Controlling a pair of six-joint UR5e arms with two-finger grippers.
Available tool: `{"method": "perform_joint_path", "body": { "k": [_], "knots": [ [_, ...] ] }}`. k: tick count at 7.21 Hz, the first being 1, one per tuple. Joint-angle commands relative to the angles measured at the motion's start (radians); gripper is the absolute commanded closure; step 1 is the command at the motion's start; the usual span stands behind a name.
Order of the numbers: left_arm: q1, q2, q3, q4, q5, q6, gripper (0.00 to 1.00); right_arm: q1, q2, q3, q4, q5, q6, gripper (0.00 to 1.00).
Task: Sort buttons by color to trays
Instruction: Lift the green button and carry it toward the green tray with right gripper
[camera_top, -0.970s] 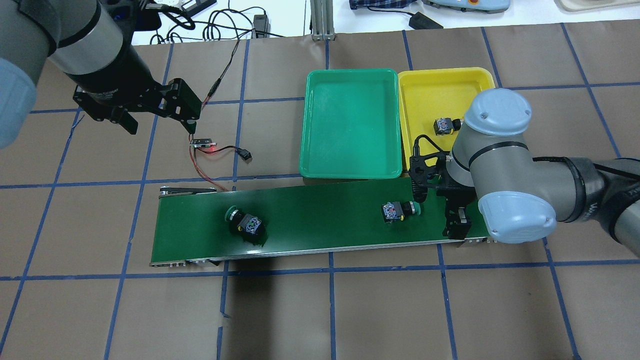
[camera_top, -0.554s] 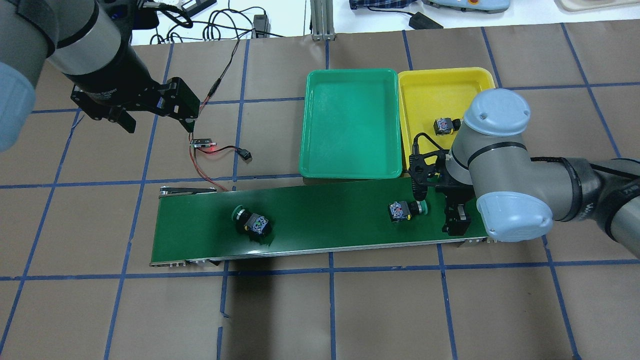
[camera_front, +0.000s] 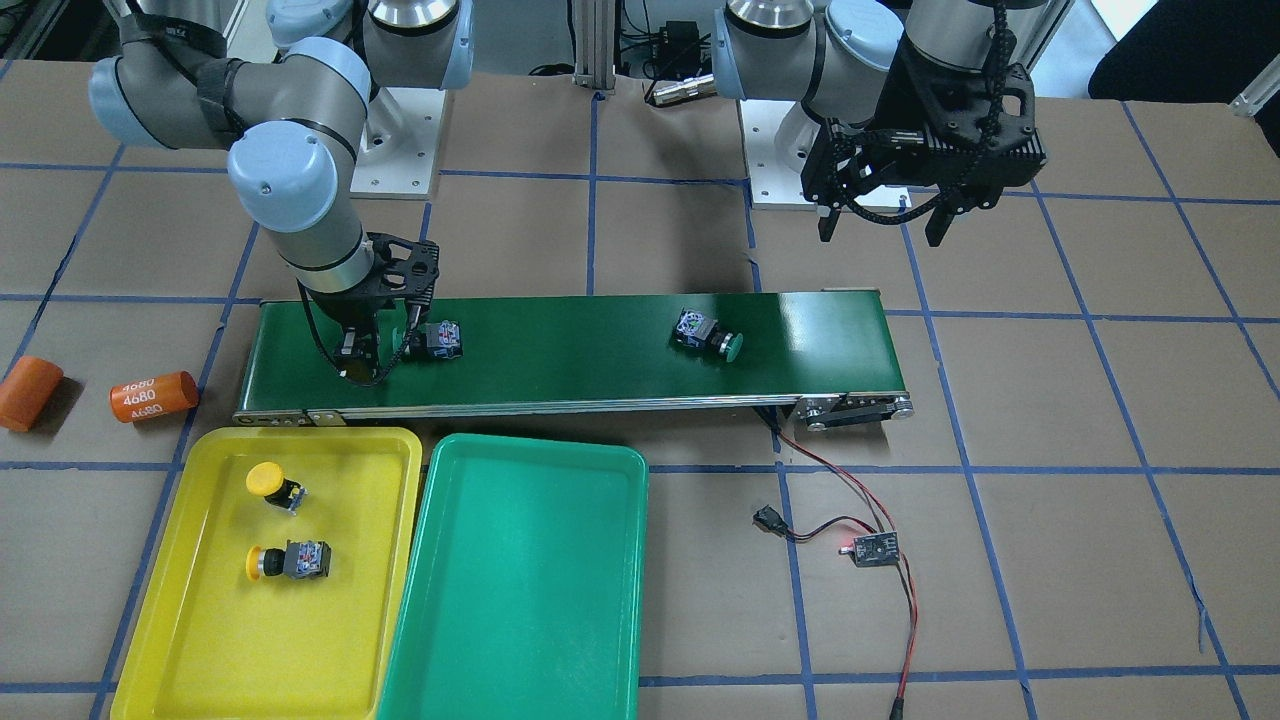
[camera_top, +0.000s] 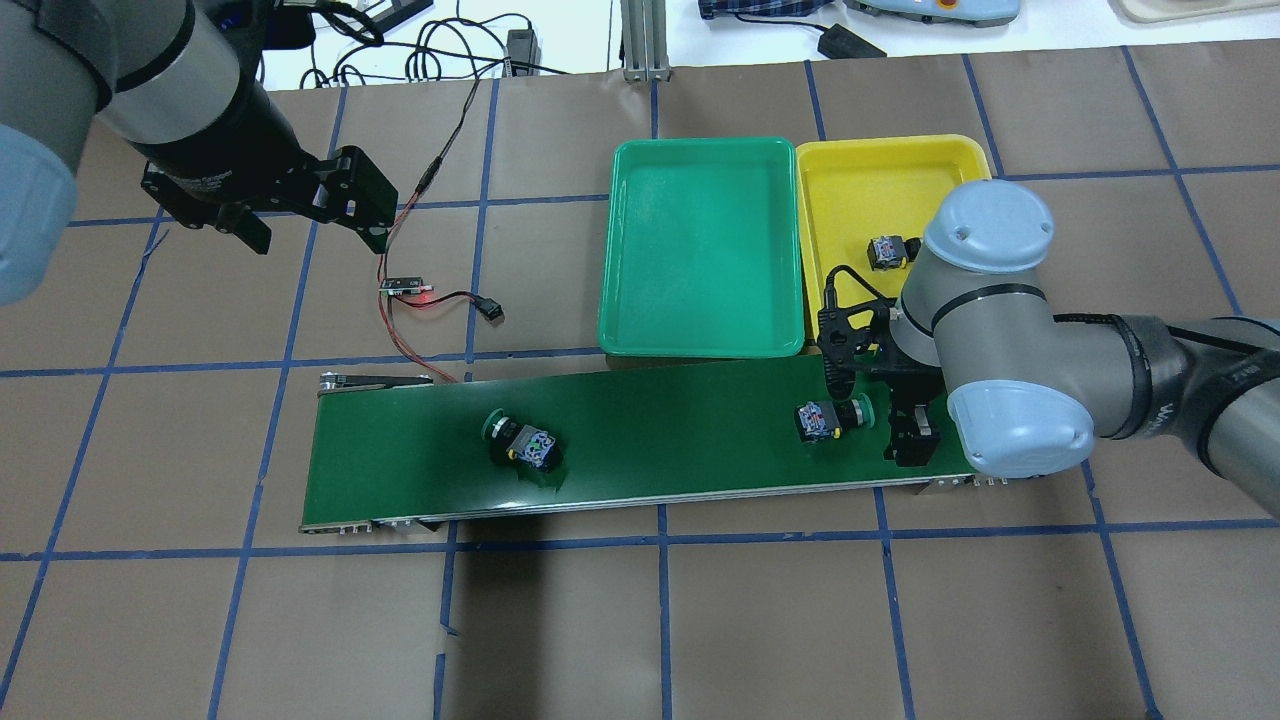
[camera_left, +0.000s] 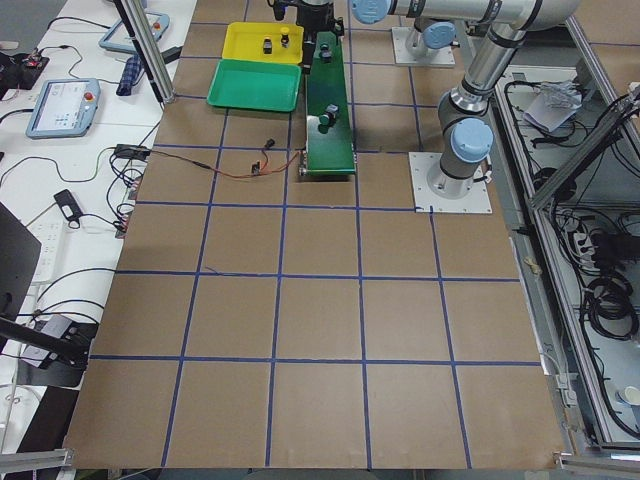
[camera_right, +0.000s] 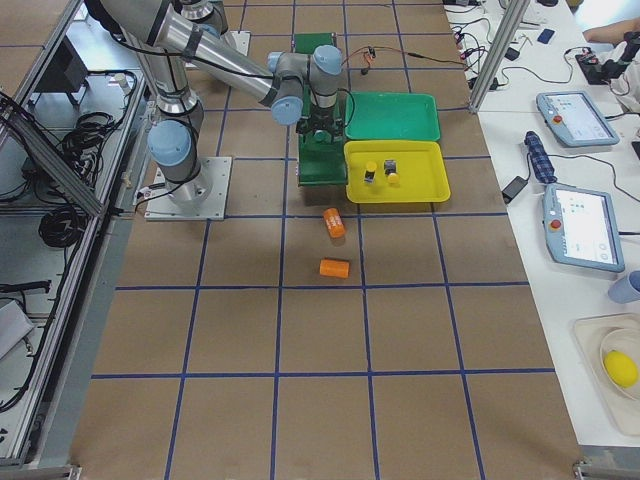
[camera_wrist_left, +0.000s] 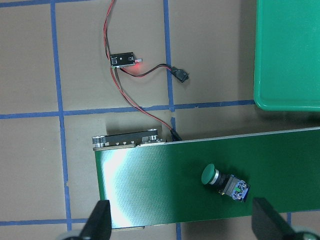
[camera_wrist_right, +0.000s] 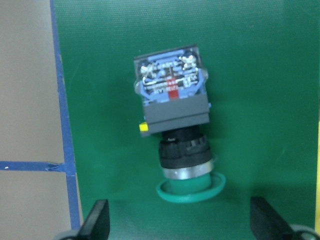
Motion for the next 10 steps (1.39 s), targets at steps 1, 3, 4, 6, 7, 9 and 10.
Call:
{"method": "perform_joint_path", "body": {
  "k": [1,3,4,6,7,9,10],
  "knots": [
    [0.001,-0.005,0.0,0.001,0.002,0.0,0.0,0.0,0.002,0.0,-0.002,0.002,0.0,0.01],
    [0.001,-0.002,0.0,0.001,0.0,0.0,0.0,0.0,0.002,-0.001,-0.002,0.002,0.0,0.07],
    [0.003,-0.003,0.001,0.001,0.0,0.0,0.0,0.0,0.002,-0.001,-0.002,0.002,0.0,0.09],
    [0.004,-0.002,0.0,0.001,0.0,-0.003,0.0,0.0,0.004,-0.001,-0.003,0.002,0.0,0.1],
    [0.003,-0.002,0.0,0.001,-0.001,-0.004,0.0,0.0,0.002,-0.003,-0.003,0.0,0.0,0.33],
    [0.003,-0.002,0.0,0.001,-0.001,-0.003,0.0,0.0,0.002,-0.006,0.0,-0.007,-0.003,0.74],
    [0.003,-0.002,0.0,0.001,0.0,-0.001,0.0,0.0,0.002,-0.009,0.003,-0.012,-0.003,0.82]
  ]
}}
